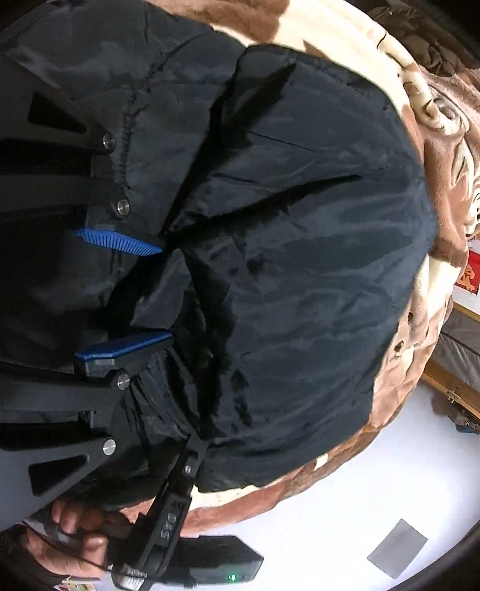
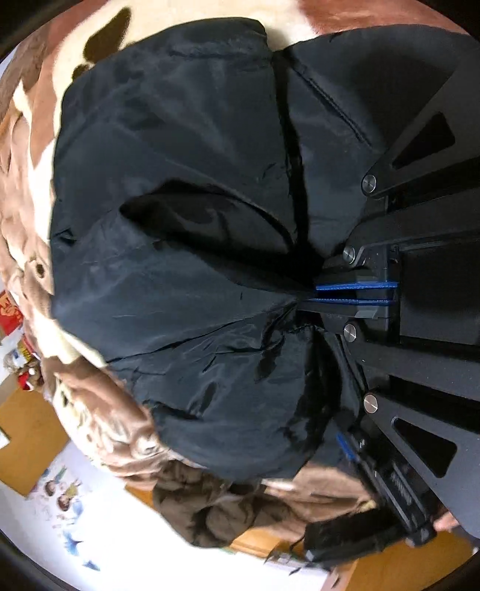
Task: Fold large clothes
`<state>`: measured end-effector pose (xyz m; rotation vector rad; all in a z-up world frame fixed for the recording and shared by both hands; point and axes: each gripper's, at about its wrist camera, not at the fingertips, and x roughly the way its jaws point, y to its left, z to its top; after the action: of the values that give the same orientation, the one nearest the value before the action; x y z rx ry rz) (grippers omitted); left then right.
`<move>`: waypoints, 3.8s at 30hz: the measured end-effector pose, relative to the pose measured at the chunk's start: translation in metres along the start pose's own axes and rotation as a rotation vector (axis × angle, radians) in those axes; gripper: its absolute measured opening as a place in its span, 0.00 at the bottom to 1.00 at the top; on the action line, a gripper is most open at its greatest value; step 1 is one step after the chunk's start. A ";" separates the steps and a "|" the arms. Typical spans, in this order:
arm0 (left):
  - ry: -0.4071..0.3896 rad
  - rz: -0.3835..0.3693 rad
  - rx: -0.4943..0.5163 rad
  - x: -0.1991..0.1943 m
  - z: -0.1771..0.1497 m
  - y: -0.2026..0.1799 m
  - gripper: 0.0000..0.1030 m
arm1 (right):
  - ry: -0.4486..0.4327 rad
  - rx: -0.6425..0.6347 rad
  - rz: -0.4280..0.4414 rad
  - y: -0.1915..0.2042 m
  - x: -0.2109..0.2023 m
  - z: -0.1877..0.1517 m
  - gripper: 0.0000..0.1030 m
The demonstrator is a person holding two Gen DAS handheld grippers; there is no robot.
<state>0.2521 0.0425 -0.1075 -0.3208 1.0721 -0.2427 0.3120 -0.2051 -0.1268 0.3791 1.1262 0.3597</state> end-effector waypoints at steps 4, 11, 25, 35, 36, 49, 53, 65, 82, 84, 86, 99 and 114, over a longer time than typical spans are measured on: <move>-0.089 0.028 0.004 -0.038 0.008 0.002 0.42 | 0.014 -0.035 -0.033 0.011 0.001 0.003 0.19; -0.229 0.081 -0.001 -0.063 0.070 0.017 0.42 | -0.143 -0.119 -0.075 0.031 -0.060 0.003 0.30; -0.196 0.227 0.000 0.012 0.065 0.055 0.44 | -0.129 -0.052 -0.158 -0.034 0.002 0.049 0.33; -0.260 0.139 0.030 -0.044 0.048 0.038 0.43 | -0.260 -0.189 -0.133 0.030 -0.067 0.029 0.33; -0.263 0.122 0.046 -0.047 0.042 0.033 0.43 | -0.264 -0.227 -0.106 0.043 -0.070 0.021 0.33; -0.104 0.173 0.104 0.028 0.014 0.028 0.43 | -0.026 -0.357 -0.215 0.049 0.043 -0.012 0.33; -0.089 0.184 0.100 0.035 0.016 0.028 0.43 | -0.023 -0.365 -0.232 0.047 0.049 -0.014 0.33; -0.068 0.229 0.102 0.054 0.029 0.019 0.43 | -0.016 -0.385 -0.267 0.055 0.058 -0.008 0.32; -0.096 0.216 0.129 0.033 0.015 0.014 0.43 | -0.032 -0.386 -0.231 0.060 0.032 -0.008 0.33; -0.107 0.195 0.135 0.016 0.011 0.014 0.43 | -0.068 -0.412 -0.213 0.066 0.007 -0.011 0.34; -0.128 0.188 0.151 0.000 0.009 0.014 0.43 | -0.110 -0.437 -0.198 0.070 -0.015 -0.011 0.34; -0.172 0.231 0.073 0.030 0.071 0.045 0.44 | -0.163 -0.305 -0.255 0.009 0.006 0.059 0.34; -0.242 0.231 0.081 0.043 0.171 0.034 0.44 | -0.203 -0.290 -0.237 0.030 0.025 0.144 0.34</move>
<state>0.4253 0.0827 -0.0797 -0.1476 0.8487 -0.0387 0.4513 -0.1832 -0.0781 0.0238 0.8931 0.2637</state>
